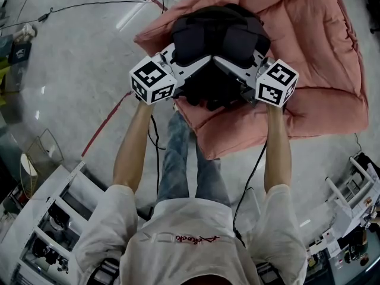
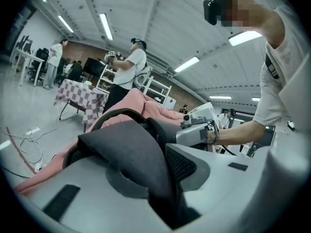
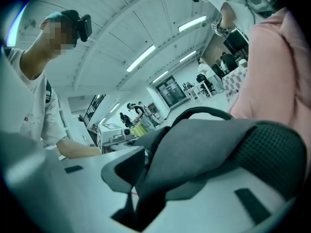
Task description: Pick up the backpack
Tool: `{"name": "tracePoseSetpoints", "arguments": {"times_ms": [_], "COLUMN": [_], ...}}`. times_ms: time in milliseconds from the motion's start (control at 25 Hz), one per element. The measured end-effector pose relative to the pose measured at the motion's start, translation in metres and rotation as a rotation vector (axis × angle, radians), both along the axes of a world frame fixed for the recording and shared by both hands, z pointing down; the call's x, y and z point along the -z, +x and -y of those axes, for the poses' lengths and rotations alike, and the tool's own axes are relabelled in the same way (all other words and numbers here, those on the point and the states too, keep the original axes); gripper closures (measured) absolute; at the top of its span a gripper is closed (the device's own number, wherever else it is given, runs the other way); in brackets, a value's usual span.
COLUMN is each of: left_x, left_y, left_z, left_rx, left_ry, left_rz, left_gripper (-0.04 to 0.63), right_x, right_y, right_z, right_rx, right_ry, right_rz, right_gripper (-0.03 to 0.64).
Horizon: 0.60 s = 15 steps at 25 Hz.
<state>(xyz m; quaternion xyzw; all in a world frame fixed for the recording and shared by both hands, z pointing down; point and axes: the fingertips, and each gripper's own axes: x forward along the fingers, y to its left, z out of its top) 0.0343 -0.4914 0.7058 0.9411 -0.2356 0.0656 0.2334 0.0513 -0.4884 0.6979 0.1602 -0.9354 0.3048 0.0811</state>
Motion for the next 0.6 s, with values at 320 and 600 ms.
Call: {"name": "tracePoseSetpoints", "arguments": {"times_ms": [320, 600], "left_x": [0.008, 0.020], "left_y": [0.004, 0.007], "left_z": [0.000, -0.019], "left_rx": [0.041, 0.019], "left_ry": [0.013, 0.041], "left_rz": [-0.014, 0.020], "left_gripper": [0.548, 0.548], "right_x": [0.013, 0.035], "right_y": [-0.007, -0.006], "right_z": [0.013, 0.014], "right_rx": [-0.113, -0.235], "right_ry": [0.071, 0.150], "right_rz": [-0.024, -0.022], "right_gripper": [0.555, 0.566]}}
